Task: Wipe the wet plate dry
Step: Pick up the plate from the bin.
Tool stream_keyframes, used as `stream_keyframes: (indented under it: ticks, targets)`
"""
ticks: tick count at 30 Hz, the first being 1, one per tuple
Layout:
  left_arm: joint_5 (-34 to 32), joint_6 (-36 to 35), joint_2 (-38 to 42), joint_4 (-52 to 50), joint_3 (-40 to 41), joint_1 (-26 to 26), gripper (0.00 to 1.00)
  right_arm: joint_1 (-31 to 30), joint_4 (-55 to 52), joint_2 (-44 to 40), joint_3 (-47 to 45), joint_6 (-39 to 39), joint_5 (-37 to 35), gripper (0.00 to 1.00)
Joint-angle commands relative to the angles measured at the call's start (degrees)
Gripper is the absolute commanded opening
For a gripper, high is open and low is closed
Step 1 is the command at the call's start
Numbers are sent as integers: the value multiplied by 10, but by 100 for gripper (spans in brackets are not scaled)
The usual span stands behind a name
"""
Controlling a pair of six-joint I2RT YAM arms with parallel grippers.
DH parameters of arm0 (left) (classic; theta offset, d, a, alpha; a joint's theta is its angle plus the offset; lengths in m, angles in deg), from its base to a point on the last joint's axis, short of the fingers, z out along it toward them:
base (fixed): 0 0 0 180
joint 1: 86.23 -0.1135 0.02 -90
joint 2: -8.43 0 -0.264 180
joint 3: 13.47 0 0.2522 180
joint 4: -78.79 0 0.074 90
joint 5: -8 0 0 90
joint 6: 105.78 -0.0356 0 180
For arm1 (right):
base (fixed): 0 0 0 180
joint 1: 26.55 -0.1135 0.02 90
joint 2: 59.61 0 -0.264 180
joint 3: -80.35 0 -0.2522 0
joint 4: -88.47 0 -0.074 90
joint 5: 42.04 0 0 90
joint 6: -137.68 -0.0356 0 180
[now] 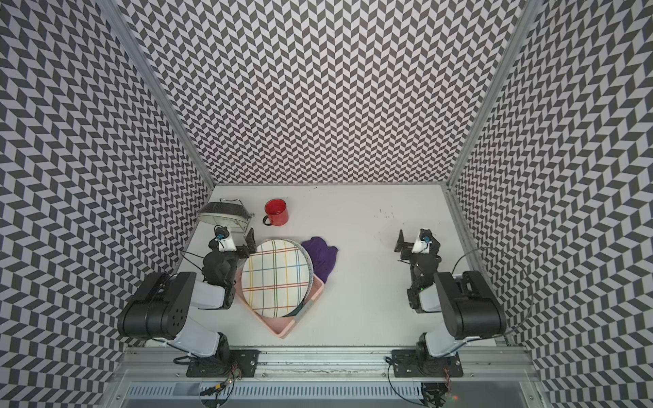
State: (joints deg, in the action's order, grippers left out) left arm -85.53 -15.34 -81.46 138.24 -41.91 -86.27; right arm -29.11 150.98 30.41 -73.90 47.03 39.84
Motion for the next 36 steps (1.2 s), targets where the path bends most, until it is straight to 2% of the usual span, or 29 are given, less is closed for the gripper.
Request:
stream_keyframes:
  ticks: [1, 9, 12, 14, 16, 18, 19, 20, 22, 23, 25, 28, 32, 34, 36]
  targets:
    - [-1, -8, 1, 1, 1, 3, 100, -4, 27, -1, -1, -2, -5, 100]
    - [-1, -7, 1, 1, 1, 3, 100, -4, 27, -2, -2, -2, -5, 100]
    - [-1, -7, 1, 1, 1, 3, 100, -5, -8, -68, -8, 3, 0, 100]
    - [0, -6, 1, 0, 1, 3, 100, -12, -119, -149, 22, -17, -25, 100]
    - [4, -5, 1, 1, 2, 0, 100, -12, -344, -232, 96, -136, -52, 100]
    - [6, -3, 2, 2, 2, 0, 100, -11, -559, -285, 186, -221, 24, 100]
    - [-9, 3, 8, 9, 6, -1, 100, -13, -623, -296, 225, -239, 90, 99]
    - [-26, 9, 24, 5, 9, 0, 100, -16, -668, -303, 253, -256, 190, 96]
    - [-54, 8, 103, -98, 1, 14, 100, -42, -740, -302, 300, -281, 299, 90]
    - [-77, 26, 159, -189, -18, 23, 100, -62, -783, -296, 327, -281, 321, 87]
    - [-112, 98, 264, -388, -76, 37, 100, -132, -859, -279, 377, -262, 333, 81]
    - [-139, 229, 351, -643, -149, 59, 100, -205, -932, -242, 427, -231, 336, 71]
    - [-47, 440, 398, -872, -210, 73, 100, -256, -997, -166, 490, -179, 368, 56]
    - [35, 492, 408, -927, -207, 75, 98, -285, -1025, -126, 521, -154, 375, 54]
    - [75, 521, 421, -980, -205, 75, 90, -317, -1036, -93, 543, -141, 365, 54]
